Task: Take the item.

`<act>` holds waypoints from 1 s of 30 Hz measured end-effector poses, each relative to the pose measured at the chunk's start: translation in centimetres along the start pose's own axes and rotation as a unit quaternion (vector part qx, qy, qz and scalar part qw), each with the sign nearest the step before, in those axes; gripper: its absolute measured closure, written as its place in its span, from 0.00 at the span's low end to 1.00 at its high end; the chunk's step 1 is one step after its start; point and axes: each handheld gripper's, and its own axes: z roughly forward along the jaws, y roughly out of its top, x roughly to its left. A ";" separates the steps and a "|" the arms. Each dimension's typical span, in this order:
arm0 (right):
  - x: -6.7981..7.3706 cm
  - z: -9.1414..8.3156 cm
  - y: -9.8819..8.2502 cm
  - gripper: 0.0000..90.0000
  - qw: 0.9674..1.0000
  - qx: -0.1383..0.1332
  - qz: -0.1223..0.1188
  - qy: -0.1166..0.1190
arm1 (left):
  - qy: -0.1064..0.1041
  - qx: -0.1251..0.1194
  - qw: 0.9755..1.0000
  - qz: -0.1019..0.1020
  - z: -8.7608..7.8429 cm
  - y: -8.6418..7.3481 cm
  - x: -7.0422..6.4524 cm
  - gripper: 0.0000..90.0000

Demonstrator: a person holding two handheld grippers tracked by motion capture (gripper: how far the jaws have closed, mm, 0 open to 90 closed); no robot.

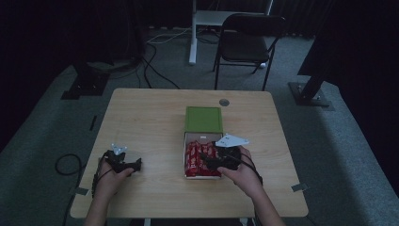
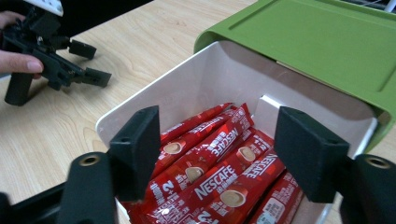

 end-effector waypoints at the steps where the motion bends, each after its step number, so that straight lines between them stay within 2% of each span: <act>1: 0.2 0.1 0.0 0.37 1.000 0.002 0.003 0.003 | 0.000 0.000 1.000 0.000 0.0 0.0 0.0 0.04; 7: 1.2 0.9 -0.4 0.43 1.000 0.019 0.001 -0.002 | 0.000 0.000 1.000 0.000 0.0 0.0 0.0 0.04; 12: 1.9 1.6 -0.6 0.48 0.999 0.033 -0.012 -0.002 | 0.000 0.001 1.000 0.000 0.0 0.0 0.0 0.04; 14: 2.1 1.8 -0.7 0.50 0.999 0.035 -0.008 -0.002 | 0.000 0.001 1.000 0.000 0.0 0.0 0.0 0.04; 16: 2.2 2.1 -0.7 0.52 0.999 0.040 -0.012 -0.010 | 0.000 0.001 1.000 0.000 0.0 0.0 0.0 0.04; 19: 2.2 2.5 -0.8 0.55 0.999 0.040 0.010 -0.018 | 0.000 0.001 1.000 0.000 0.0 0.0 0.0 0.04; 21: 2.3 2.8 -0.9 0.56 0.998 0.049 0.004 -0.037 | 0.000 0.001 1.000 0.000 0.0 0.0 0.0 0.04; 23: 2.3 3.1 -1.1 0.56 0.998 0.054 0.007 -0.041 | 0.000 0.001 1.000 0.000 0.0 0.0 0.0 0.04; 25: 2.4 3.4 -1.3 0.57 0.997 0.062 -0.002 -0.052 | 0.000 0.001 1.000 0.000 0.0 0.0 0.0 0.04; 28: 2.5 3.5 -1.5 0.57 0.996 0.072 0.003 -0.047 | 0.000 0.001 1.000 0.000 0.0 0.0 0.0 0.04; 30: 2.6 3.7 -1.5 0.57 0.996 0.077 -0.001 -0.052 | 0.000 0.001 1.000 0.000 0.0 0.0 0.0 0.04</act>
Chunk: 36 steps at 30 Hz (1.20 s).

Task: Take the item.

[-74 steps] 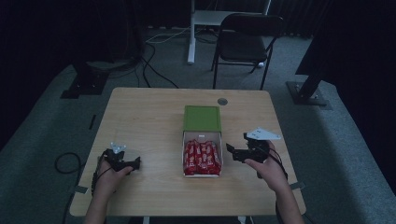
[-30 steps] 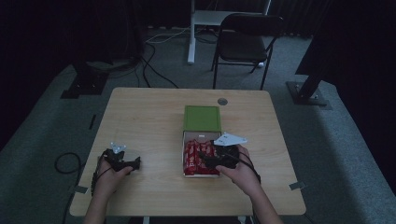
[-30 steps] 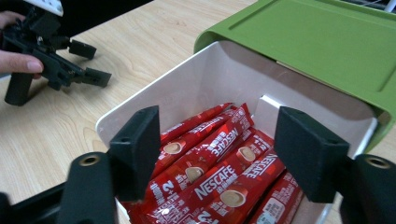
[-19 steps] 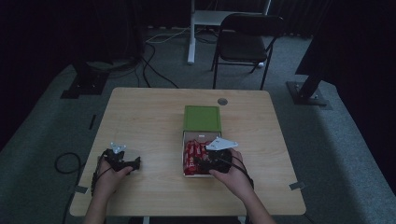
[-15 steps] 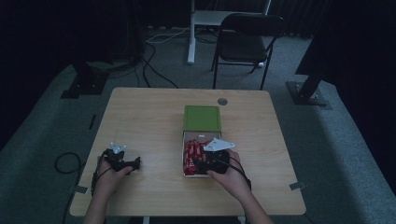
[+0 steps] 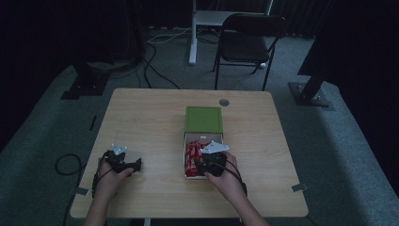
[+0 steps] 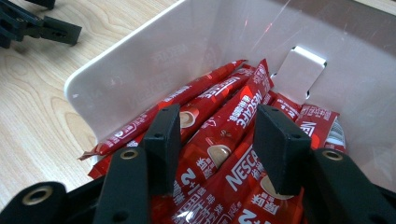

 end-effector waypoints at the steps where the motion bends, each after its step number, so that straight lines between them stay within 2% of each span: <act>1: 0.0 0.0 0.0 0.57 1.000 0.002 0.001 0.001 | 0.000 0.000 1.000 0.000 0.0 0.0 0.0 0.04; 10: 0.0 0.6 -0.1 0.56 1.000 0.019 0.003 -0.006 | 0.000 0.000 1.000 0.000 0.0 0.0 0.0 0.04; 12: 0.0 0.7 -0.1 0.56 1.000 0.023 -0.003 -0.008 | 0.000 0.000 1.000 0.000 0.0 0.0 0.0 0.04; 15: 0.1 0.8 0.0 0.61 1.000 0.027 -0.008 -0.010 | 0.000 0.000 1.000 0.000 0.0 0.0 0.0 0.04; 16: 0.0 0.8 0.0 0.66 1.000 0.027 -0.007 -0.008 | 0.000 0.000 1.000 0.000 0.0 0.0 0.0 0.04; 17: -0.1 0.8 0.0 0.74 1.000 0.026 -0.003 -0.002 | 0.000 0.000 1.000 0.000 0.0 0.0 0.0 0.04; 18: -0.1 0.8 0.1 0.78 0.999 0.034 0.009 0.008 | 0.000 0.000 1.000 0.000 0.0 0.0 0.0 0.04; 26: -0.5 0.5 0.1 0.94 0.999 0.028 0.032 0.021 | 0.000 0.000 1.000 0.000 0.0 0.0 0.0 0.04; 30: -0.7 0.2 0.1 0.96 0.997 0.017 0.057 0.038 | 0.000 0.000 1.000 0.000 0.0 0.0 0.0 0.04; 36: -0.7 -0.3 0.4 0.97 0.996 0.017 0.064 0.060 | 0.000 0.000 1.000 0.000 0.0 0.0 0.0 0.04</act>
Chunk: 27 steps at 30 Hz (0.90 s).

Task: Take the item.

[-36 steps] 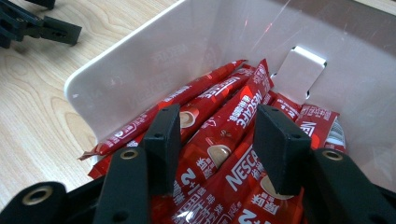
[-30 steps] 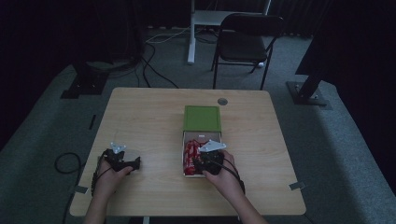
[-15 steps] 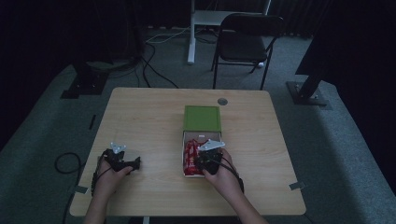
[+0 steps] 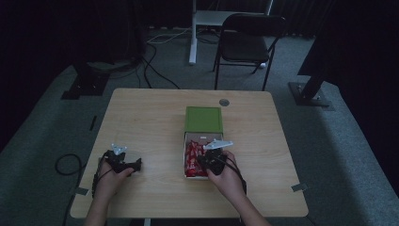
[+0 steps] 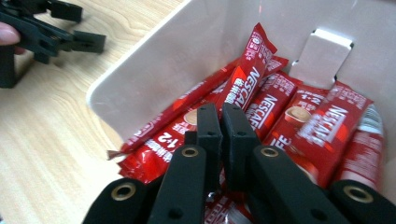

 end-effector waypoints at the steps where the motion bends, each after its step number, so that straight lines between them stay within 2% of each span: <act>1: 0.0 -0.1 0.0 0.97 1.000 -0.005 -0.002 0.002 | 0.000 0.000 1.000 0.000 0.0 0.0 0.0 0.04; 4: 0.0 -0.3 0.2 0.97 1.000 -0.011 0.001 0.018 | 0.000 0.000 1.000 0.000 0.0 0.0 0.0 0.04; 5: 0.1 -0.4 0.3 0.97 1.000 -0.006 -0.003 0.016 | 0.000 0.000 1.000 0.000 0.0 0.0 0.0 0.04; 13: -0.2 -1.5 0.5 0.97 1.000 -0.016 -0.001 0.025 | 0.000 -0.001 1.000 0.000 0.0 0.0 0.0 0.04; 21: 0.0 -2.9 0.9 0.97 0.999 -0.031 -0.010 0.035 | 0.000 -0.001 1.000 0.000 0.0 0.0 0.0 0.04; 27: 0.0 -3.9 1.1 0.97 0.998 -0.047 -0.008 0.049 | 0.001 0.001 1.000 0.000 0.0 0.0 0.0 0.03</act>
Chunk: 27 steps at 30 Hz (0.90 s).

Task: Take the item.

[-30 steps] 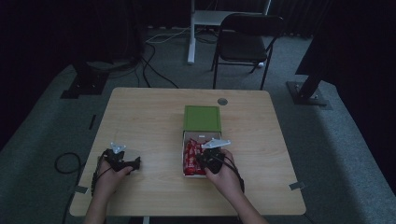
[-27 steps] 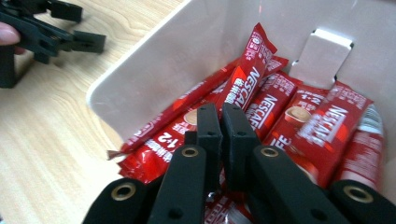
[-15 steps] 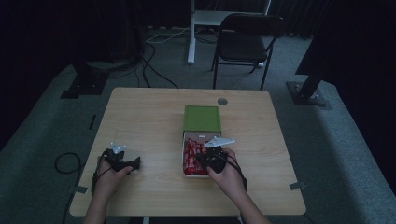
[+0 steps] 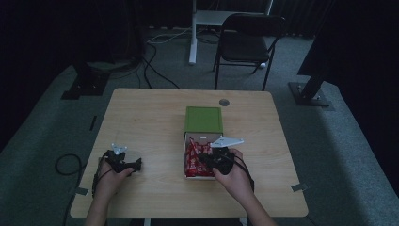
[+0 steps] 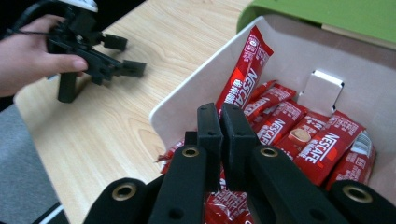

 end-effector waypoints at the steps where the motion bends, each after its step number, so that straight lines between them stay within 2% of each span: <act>1: 0.0 -0.2 0.1 0.97 1.000 -0.004 0.000 0.000 | 0.000 0.000 1.000 0.000 0.0 0.0 0.0 0.03; 10: -0.3 -1.5 0.9 0.97 1.000 -0.029 0.007 0.010 | 0.000 0.000 1.000 0.000 0.0 0.0 0.0 0.03; 15: -0.8 -2.2 1.2 0.97 0.999 -0.044 0.008 0.005 | 0.000 0.000 1.000 0.000 0.0 0.0 0.0 0.03; 18: -0.9 -2.5 1.3 0.97 0.999 -0.045 0.009 0.003 | 0.000 0.000 1.000 0.000 0.0 0.0 0.0 0.03; 24: -1.6 -3.2 1.6 0.97 0.998 -0.056 0.012 -0.008 | 0.000 0.000 1.000 0.000 0.0 0.0 0.0 0.03; 26: -2.2 -3.9 1.7 0.97 0.997 -0.077 0.016 -0.020 | 0.000 0.000 1.000 0.000 0.0 0.0 0.0 0.03; 27: -2.4 -4.1 1.7 0.97 0.996 -0.079 0.019 -0.024 | 0.000 0.000 1.000 0.000 0.0 0.0 0.0 0.03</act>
